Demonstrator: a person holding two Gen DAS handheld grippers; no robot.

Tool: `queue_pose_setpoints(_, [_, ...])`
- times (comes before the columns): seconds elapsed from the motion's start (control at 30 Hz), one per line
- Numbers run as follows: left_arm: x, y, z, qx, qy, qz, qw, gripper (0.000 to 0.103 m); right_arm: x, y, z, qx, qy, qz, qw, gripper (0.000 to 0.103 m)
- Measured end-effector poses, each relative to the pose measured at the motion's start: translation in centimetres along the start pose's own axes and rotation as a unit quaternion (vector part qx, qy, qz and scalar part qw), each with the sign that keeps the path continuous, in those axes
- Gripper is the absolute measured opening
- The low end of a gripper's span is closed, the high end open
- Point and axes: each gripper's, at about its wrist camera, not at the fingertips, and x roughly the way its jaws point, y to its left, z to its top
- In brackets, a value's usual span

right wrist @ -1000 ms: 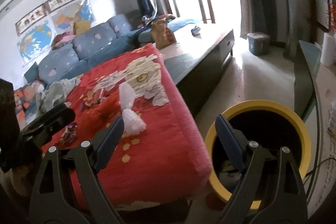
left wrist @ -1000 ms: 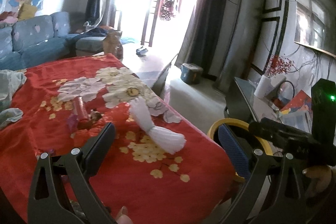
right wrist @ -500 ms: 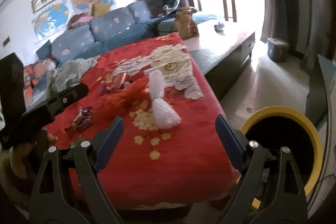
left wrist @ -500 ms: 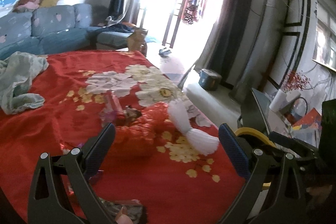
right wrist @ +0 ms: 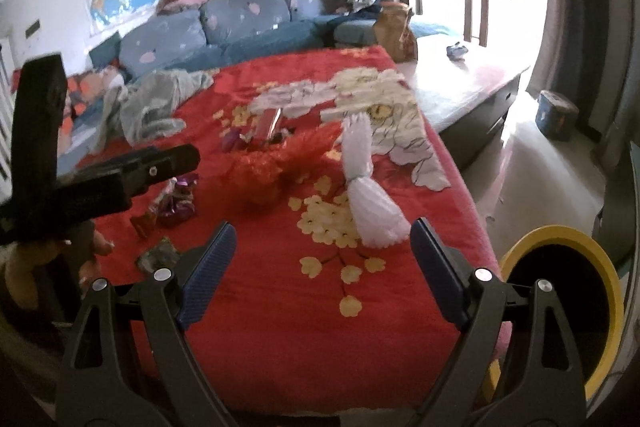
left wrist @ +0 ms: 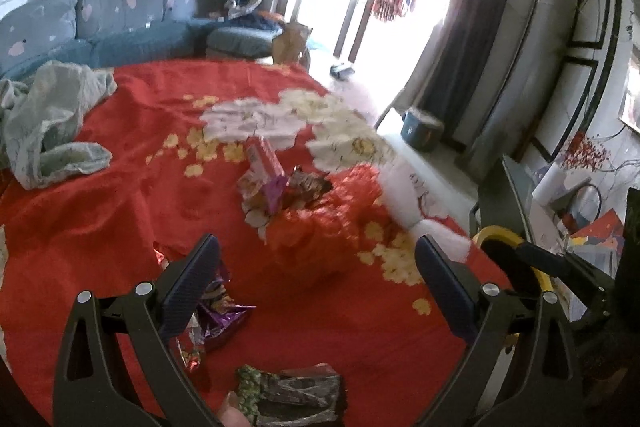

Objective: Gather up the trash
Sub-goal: 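Move both open tools back over the bedspread, then grasp the white foam net sleeve with the right tool while the left tool grasps the red plastic bag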

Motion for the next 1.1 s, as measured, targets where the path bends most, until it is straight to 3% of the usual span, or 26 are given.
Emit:
queue_pose_setpoints(0.07, [0.9,0.5,0.2,-0.008,0.016,-0.014,0.9997,0.082,0.7,-0.1,0.1,-0.002,0.005,-0.003,1.0,0.08])
queue_pose_setpoints(0.23, [3.6,1.1,0.5,-0.023,0.056,-0.041,0.9973,0.076,3.2,-1.3,0.3,-0.002,0.024,-0.032,0.999,0.08])
queue_pose_setpoints(0.33, [4.8,0.8,0.7,-0.019,0.069,-0.045,0.9964,0.066,5.0,-2.1,0.3,0.003,0.04,-0.044,0.998,0.08])
queue_pose_setpoints(0.5, [6.6,0.5,0.8,-0.016,0.083,-0.043,0.9955,0.061,7.1,-3.4,0.6,0.005,0.052,-0.058,0.997,0.079])
queue_pose_setpoints(0.6, [7.4,0.6,0.6,-0.013,0.091,-0.03,0.9953,0.044,8.1,-4.0,0.8,0.019,0.059,-0.048,0.997,0.063])
queue_pose_setpoints(0.73, [7.6,0.8,0.3,-0.011,0.095,-0.032,0.9949,0.031,9.4,-4.0,0.3,0.026,0.076,-0.015,0.997,0.026])
queue_pose_setpoints(0.83, [7.4,0.7,0.1,-0.007,0.096,-0.038,0.9947,0.019,9.0,-3.6,-0.1,0.025,0.072,-0.001,0.997,0.021])
queue_pose_setpoints(1.1, [6.0,0.0,-1.2,-0.023,0.089,-0.079,0.9926,0.009,7.5,-3.0,-0.2,0.027,0.069,0.018,0.997,0.02])
